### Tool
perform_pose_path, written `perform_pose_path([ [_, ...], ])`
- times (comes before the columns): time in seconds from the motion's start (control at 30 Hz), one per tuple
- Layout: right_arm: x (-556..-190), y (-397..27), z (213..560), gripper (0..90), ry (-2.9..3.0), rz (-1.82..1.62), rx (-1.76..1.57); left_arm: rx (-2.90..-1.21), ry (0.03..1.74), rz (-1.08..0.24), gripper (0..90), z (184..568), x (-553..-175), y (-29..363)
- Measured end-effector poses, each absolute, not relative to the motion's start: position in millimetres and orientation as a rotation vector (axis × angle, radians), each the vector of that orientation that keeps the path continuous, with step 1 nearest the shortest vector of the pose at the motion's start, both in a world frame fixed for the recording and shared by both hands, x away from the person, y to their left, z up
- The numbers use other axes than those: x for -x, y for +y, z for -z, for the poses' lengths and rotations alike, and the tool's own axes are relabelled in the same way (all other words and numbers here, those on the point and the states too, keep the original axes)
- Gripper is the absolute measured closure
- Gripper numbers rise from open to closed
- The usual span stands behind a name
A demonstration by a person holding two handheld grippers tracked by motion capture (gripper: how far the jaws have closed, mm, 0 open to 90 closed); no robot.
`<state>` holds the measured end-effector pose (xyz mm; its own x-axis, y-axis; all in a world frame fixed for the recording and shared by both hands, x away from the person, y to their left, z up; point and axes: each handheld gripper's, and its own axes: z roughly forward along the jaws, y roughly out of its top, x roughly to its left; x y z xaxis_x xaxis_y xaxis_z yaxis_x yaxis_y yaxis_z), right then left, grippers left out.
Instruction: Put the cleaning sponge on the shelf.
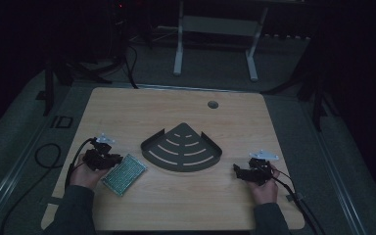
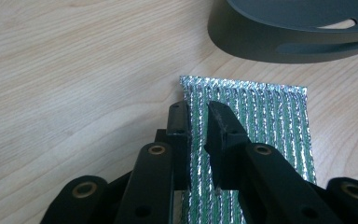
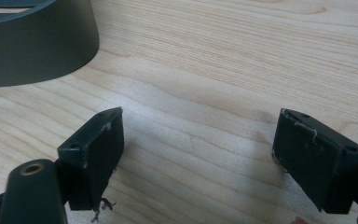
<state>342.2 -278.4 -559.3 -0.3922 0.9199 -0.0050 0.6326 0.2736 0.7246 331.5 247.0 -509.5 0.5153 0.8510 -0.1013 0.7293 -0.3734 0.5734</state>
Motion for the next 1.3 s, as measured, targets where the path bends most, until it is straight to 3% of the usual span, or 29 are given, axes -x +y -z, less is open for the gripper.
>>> perform_pose_path([
  [1.3, -342.2, -278.5, 559.4, 16.1, 2.123, -0.906, -1.398, -2.434, 1.332, 0.092, 76.0, 503.7, -365.9, 255.3],
])
